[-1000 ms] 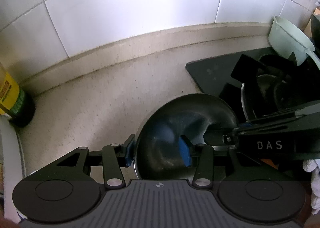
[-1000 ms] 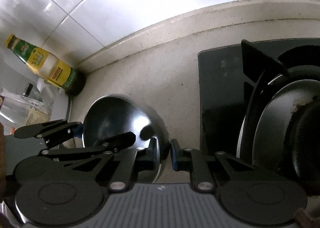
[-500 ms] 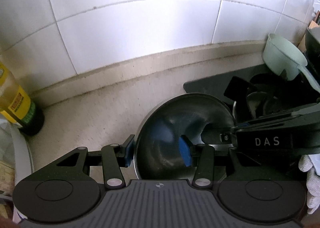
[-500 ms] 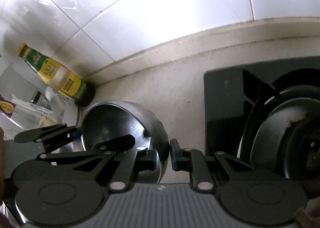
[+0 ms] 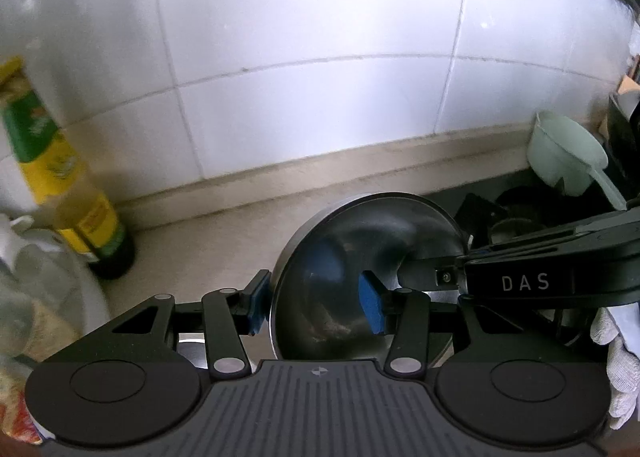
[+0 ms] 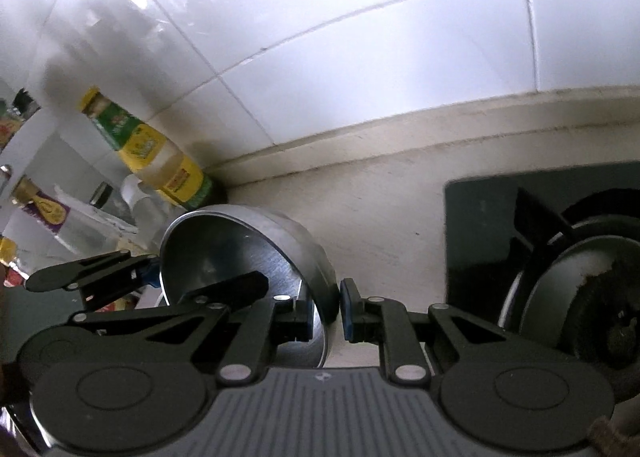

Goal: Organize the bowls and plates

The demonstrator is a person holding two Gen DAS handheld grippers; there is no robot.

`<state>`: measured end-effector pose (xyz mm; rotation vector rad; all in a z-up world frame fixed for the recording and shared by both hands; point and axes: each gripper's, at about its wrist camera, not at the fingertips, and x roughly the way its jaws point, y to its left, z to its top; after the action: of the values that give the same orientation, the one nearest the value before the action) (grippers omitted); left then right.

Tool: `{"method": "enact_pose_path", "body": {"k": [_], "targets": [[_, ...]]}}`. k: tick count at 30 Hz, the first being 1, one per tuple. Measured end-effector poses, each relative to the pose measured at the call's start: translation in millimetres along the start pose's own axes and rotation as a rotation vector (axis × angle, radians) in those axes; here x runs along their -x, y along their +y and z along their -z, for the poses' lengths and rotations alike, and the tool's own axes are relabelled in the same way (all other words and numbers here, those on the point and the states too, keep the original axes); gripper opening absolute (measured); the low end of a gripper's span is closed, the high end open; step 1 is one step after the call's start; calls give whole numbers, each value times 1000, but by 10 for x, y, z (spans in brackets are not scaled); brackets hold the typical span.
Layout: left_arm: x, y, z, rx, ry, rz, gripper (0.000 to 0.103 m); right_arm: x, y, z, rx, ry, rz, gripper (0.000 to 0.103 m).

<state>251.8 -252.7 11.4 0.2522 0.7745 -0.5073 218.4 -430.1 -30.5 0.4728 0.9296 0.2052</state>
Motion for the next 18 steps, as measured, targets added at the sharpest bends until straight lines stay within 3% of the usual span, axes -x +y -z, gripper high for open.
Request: {"method": "enact_pose_path", "body": {"k": [10, 18], "targets": [[480, 317, 244, 91, -57, -87, 56, 44, 565, -2, 104, -6, -60, 15], [614, 634, 517, 166, -26, -156, 55, -172, 985, 113, 182, 64, -117, 15]]}}
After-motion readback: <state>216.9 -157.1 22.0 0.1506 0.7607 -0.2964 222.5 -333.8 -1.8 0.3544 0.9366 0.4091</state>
